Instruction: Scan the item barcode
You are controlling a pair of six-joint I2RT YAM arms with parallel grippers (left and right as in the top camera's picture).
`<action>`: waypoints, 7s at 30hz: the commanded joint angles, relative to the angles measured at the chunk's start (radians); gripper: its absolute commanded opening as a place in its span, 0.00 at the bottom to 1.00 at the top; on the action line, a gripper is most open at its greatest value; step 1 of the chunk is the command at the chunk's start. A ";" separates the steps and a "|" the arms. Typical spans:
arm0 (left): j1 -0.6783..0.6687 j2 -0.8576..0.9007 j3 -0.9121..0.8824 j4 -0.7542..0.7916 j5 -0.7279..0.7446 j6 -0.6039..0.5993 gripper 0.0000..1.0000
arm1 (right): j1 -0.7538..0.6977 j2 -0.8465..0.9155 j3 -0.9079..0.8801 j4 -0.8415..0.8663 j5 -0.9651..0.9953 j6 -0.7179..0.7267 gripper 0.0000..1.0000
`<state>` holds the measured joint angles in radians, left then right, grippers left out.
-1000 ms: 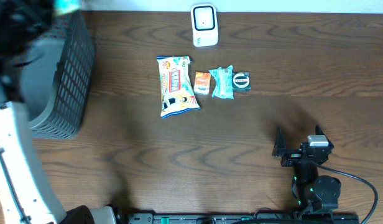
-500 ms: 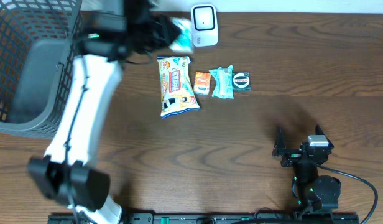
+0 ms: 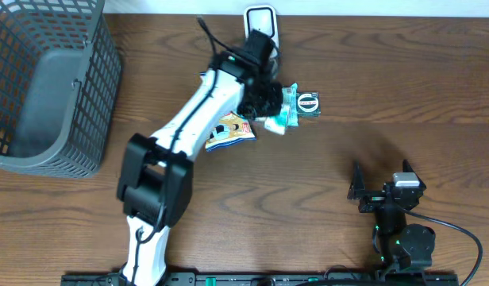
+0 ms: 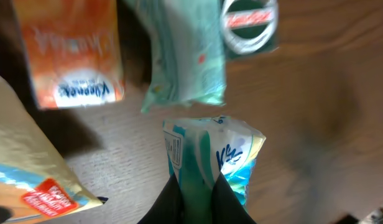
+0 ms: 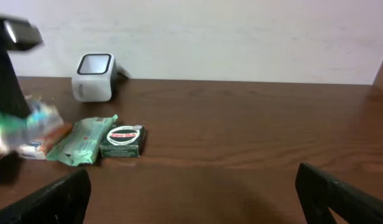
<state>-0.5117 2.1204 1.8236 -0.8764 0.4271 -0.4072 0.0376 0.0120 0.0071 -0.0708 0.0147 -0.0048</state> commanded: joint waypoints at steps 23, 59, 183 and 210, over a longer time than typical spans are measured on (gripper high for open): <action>0.004 -0.105 0.027 -0.039 -0.213 0.101 0.54 | -0.008 -0.005 -0.002 -0.004 -0.002 0.011 0.99; 0.512 -0.480 0.024 -0.159 -0.480 0.117 0.98 | -0.008 -0.005 -0.002 0.001 0.002 0.011 0.99; 0.513 -0.480 0.019 -0.200 -0.480 0.117 0.98 | 0.513 2.380 1.893 -0.581 -0.485 0.191 0.61; 0.512 -0.480 0.019 -0.200 -0.480 0.117 0.98 | 0.456 2.333 1.925 -0.605 -0.410 0.208 0.01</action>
<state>0.0017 1.6402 1.8400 -1.0737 -0.0368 -0.2882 0.5354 2.3909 1.9163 -0.6624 -0.4698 0.2638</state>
